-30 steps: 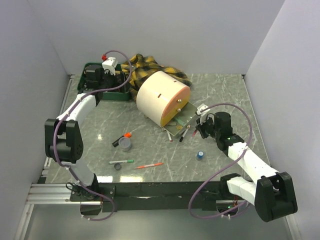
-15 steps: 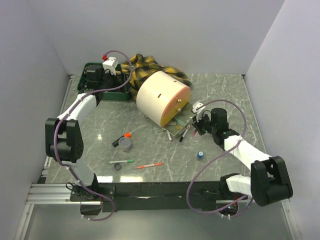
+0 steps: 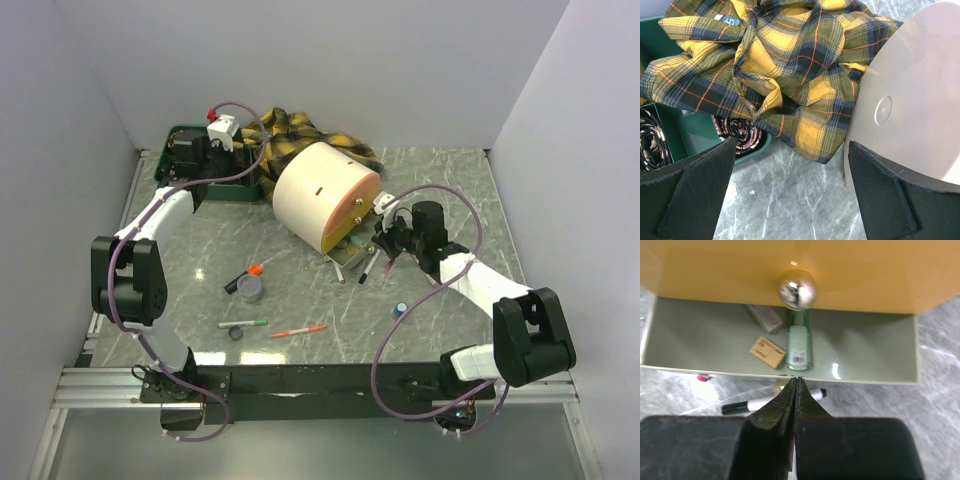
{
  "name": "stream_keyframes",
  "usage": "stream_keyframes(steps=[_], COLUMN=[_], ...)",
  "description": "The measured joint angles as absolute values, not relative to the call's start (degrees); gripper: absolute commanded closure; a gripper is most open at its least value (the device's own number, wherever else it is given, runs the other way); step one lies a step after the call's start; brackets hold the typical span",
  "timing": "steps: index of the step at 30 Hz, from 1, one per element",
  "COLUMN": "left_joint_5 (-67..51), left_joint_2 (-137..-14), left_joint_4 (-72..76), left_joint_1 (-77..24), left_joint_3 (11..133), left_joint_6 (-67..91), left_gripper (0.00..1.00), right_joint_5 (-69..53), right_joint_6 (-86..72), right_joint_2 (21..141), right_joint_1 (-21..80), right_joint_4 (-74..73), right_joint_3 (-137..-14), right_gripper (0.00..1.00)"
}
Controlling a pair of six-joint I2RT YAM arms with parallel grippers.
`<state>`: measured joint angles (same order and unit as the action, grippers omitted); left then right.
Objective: Sort the stationery into containers
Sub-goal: Close the drawer in the storage box.
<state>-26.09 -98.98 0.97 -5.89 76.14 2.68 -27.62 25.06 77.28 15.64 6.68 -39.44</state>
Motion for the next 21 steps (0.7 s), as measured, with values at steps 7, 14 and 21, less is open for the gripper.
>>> stream_keyframes(steps=[7,14,21], left_joint_5=[-26.11,-26.13,-26.11], left_joint_2=[-98.98,-98.98,-98.98], left_joint_4=[0.97,0.97,0.97], left_joint_1=[-6.09,-6.09,-6.09], left_joint_3=[76.14,76.14,76.14], left_joint_6=[2.57,2.57,2.57], left_gripper=[0.01,0.01,0.01], right_joint_5=[-28.21,-27.99,-27.99], right_joint_6=[24.93,24.29,24.51], right_joint_2=[78.46,83.13,84.79], right_joint_1=[17.87,18.41,18.41], right_joint_4=[6.39,4.21,3.27], right_joint_3=[-40.53,-45.80,-47.64], right_gripper=[1.00,1.00,1.00])
